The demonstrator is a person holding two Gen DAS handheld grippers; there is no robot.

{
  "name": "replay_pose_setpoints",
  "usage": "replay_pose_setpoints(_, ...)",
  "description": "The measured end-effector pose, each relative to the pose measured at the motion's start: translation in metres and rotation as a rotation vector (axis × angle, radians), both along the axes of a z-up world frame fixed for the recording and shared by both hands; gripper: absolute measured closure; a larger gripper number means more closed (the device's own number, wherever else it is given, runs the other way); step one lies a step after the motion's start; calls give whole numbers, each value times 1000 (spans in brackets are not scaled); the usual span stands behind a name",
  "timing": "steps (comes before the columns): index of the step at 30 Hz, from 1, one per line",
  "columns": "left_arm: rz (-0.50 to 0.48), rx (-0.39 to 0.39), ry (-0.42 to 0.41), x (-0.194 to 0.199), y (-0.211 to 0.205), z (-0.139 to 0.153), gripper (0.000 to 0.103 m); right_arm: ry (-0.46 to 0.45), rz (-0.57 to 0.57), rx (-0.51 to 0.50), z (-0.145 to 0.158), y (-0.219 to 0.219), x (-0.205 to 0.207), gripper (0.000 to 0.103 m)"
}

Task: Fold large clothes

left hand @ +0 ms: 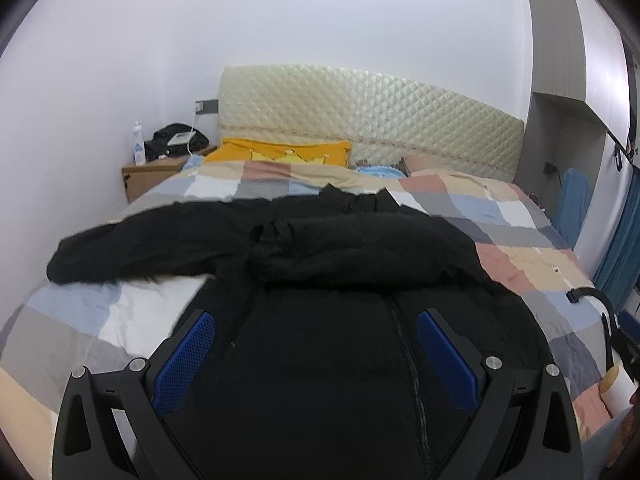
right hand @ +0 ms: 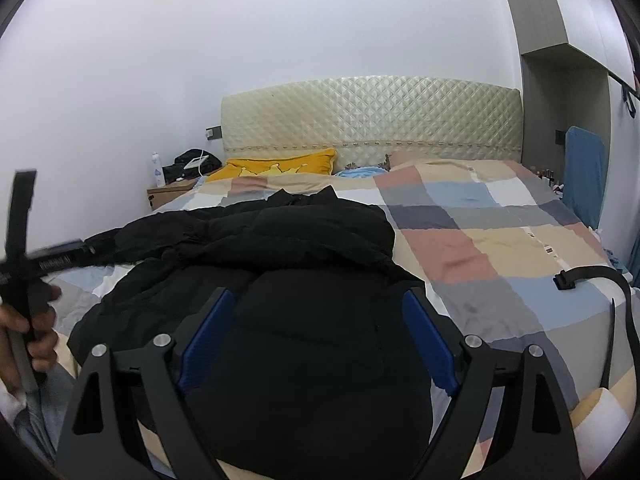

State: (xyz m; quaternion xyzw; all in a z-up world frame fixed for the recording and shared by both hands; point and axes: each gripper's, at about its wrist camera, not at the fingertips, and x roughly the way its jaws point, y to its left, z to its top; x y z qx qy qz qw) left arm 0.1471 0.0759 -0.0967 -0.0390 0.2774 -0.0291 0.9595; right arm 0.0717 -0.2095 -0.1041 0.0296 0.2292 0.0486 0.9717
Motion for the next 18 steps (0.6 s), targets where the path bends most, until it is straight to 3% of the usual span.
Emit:
replay_pose_setpoints(7, 22, -68, -5, 26, 49, 41, 1, -12, -6, -1, -1, -1, 4, 16)
replay_pose_setpoints(18, 73, -27, -13, 54, 133, 83, 1, -9, -22, 2, -5, 2, 4, 16)
